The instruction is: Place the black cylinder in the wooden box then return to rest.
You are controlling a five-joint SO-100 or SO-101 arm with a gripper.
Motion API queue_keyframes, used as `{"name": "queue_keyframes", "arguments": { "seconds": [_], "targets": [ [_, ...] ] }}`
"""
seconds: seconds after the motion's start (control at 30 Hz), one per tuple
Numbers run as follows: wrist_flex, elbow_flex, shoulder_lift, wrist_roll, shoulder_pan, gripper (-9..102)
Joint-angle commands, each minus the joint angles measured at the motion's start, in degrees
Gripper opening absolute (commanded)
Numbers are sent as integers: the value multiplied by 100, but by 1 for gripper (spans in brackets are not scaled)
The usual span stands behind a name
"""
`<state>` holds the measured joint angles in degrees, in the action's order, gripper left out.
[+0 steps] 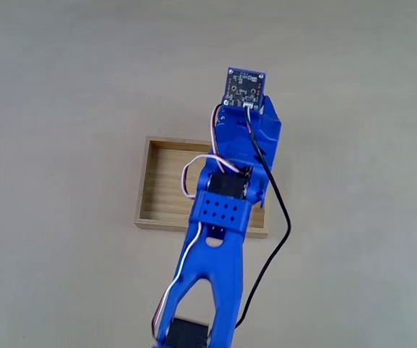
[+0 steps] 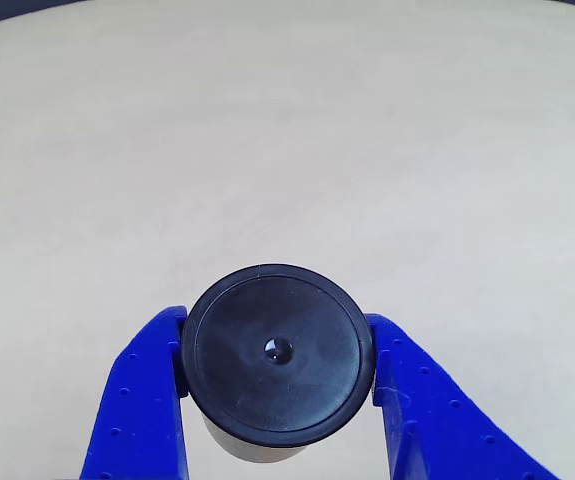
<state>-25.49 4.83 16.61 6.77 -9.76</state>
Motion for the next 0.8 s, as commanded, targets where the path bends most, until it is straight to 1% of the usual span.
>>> {"name": "queue_keyframes", "arguments": {
  "seconds": [0.0, 0.43, 0.57, 0.77],
  "targets": [
    [9, -396, -1705, 0, 149, 18],
    [105, -3349, -4228, -9, 457, 18],
    [185, -4034, -4711, -9, 492, 18],
    [589, -4931, -5106, 44, 492, 18]
  ]
}}
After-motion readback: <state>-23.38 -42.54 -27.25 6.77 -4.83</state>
